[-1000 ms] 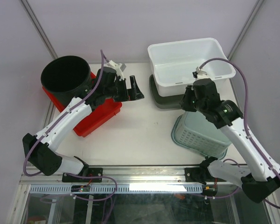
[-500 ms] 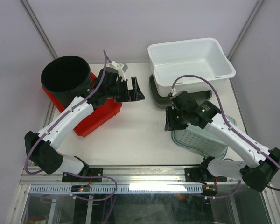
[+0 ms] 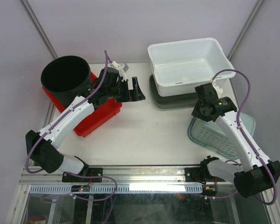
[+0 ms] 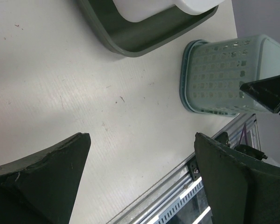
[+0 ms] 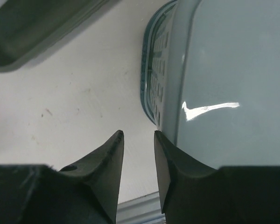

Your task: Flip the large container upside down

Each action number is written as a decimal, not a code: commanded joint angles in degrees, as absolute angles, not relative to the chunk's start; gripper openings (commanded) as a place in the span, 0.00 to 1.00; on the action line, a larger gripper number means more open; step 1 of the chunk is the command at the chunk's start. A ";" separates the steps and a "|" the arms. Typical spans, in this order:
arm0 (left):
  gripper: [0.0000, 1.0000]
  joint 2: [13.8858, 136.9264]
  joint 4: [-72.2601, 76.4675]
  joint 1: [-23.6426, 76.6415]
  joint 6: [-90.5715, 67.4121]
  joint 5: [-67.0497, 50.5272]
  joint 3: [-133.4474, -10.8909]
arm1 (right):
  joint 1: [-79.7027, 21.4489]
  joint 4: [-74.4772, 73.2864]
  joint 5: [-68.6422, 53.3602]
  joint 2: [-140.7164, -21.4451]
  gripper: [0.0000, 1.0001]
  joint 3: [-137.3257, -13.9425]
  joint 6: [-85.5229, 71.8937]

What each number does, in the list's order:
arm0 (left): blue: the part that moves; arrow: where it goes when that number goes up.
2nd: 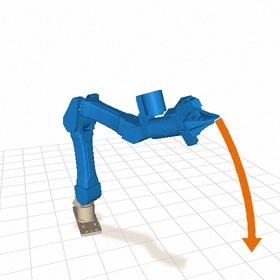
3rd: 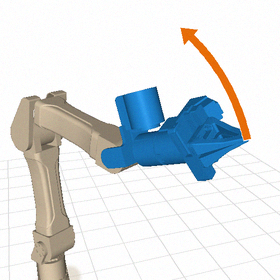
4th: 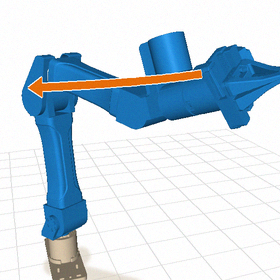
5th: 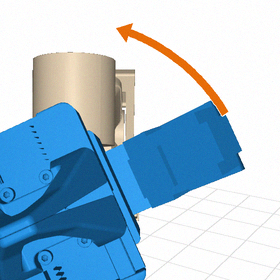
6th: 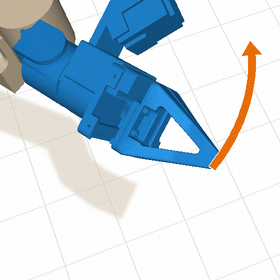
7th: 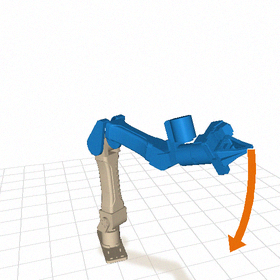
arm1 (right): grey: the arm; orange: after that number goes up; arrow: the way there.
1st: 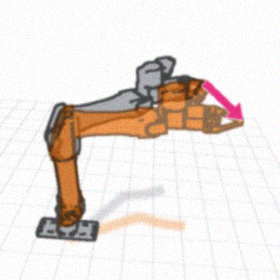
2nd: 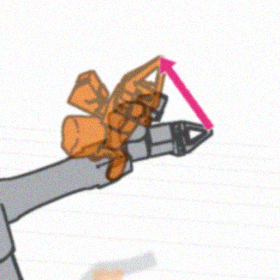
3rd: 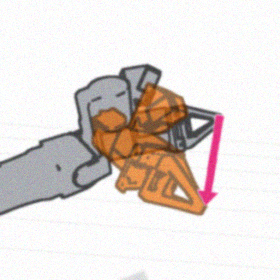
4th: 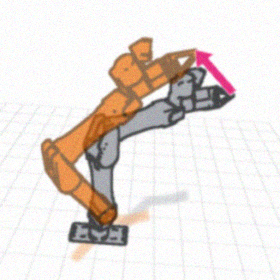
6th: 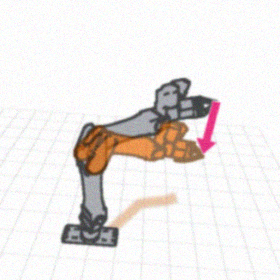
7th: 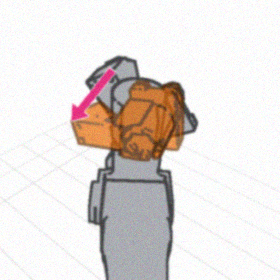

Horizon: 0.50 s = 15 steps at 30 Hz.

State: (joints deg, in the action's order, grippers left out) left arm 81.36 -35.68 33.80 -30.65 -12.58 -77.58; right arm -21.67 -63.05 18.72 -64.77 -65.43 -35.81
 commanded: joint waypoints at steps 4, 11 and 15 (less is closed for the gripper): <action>0.99 80.62 -32.63 34.95 -29.58 -14.81 -78.15 | -16.36 -57.76 19.20 -60.83 0.37 -67.36 -34.31; 0.99 81.47 -32.49 36.33 -28.26 -15.46 -77.98 | -16.42 -50.28 -7.49 -54.82 0.50 -63.66 -21.30; 0.99 81.47 -31.96 36.37 -28.30 -15.01 -77.31 | -16.46 -50.65 -18.11 -54.08 0.54 -60.39 -19.28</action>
State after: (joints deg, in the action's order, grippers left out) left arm 81.45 -35.22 35.97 -29.67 -14.63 -77.56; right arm -16.40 -53.65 -3.14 -54.85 -62.65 -24.45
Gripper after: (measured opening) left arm 0.990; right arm 0.530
